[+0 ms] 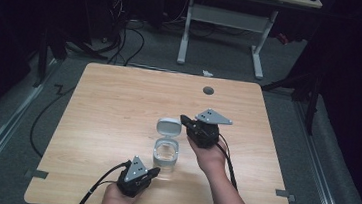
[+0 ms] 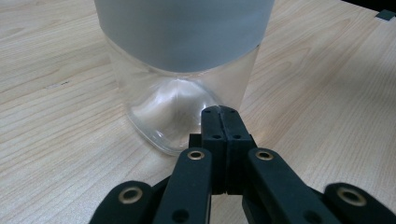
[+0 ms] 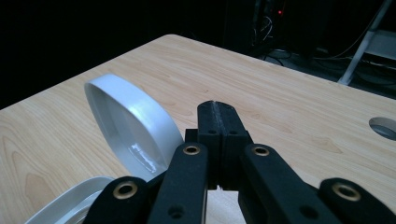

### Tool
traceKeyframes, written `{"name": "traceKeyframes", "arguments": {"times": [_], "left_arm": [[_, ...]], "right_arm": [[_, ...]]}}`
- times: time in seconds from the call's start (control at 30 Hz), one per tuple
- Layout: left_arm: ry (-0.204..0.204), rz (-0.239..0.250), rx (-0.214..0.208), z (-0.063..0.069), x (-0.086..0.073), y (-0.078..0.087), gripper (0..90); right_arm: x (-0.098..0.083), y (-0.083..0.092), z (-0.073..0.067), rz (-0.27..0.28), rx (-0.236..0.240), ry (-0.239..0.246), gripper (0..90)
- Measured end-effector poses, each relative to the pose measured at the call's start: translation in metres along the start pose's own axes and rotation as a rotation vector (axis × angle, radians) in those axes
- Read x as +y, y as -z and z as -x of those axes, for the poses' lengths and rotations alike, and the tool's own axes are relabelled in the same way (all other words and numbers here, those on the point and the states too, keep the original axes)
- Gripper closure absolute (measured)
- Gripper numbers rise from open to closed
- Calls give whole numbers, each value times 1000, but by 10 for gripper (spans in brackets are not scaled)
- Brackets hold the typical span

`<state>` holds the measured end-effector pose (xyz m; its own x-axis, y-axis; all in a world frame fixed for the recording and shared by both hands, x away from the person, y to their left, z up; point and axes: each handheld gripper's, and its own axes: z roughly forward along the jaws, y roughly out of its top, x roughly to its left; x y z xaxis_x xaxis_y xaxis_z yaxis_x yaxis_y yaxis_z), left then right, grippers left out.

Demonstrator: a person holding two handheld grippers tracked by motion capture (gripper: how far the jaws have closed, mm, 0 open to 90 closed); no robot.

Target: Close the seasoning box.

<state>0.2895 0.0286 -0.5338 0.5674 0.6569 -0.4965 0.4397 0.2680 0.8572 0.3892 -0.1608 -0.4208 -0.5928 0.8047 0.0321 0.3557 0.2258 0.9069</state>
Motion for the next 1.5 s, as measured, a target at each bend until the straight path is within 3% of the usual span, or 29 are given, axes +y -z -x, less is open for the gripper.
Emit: {"name": "traceKeyframes", "arguments": {"times": [0.47,0.7,0.97,1.17,1.3,1.4,1.5], "left_arm": [[-1,0,-1,0,0,0,900],[1,1,-3,0,0,0,899],[4,0,-12,1,0,1,895],[20,2,-13,-1,4,7,874],[38,19,-6,-6,13,14,836],[56,-18,-26,-13,21,21,806],[2,-27,-1,-23,25,29,764]], "right_arm": [[-3,15,-19,8,42,34,899],[-25,23,-35,-16,78,60,898],[-43,30,-44,-31,95,67,894],[-50,40,-33,-13,60,43,885],[-64,46,-11,-30,11,-6,874],[-71,49,1,-43,-20,-30,864],[-79,53,17,-58,-55,-68,844]]}}
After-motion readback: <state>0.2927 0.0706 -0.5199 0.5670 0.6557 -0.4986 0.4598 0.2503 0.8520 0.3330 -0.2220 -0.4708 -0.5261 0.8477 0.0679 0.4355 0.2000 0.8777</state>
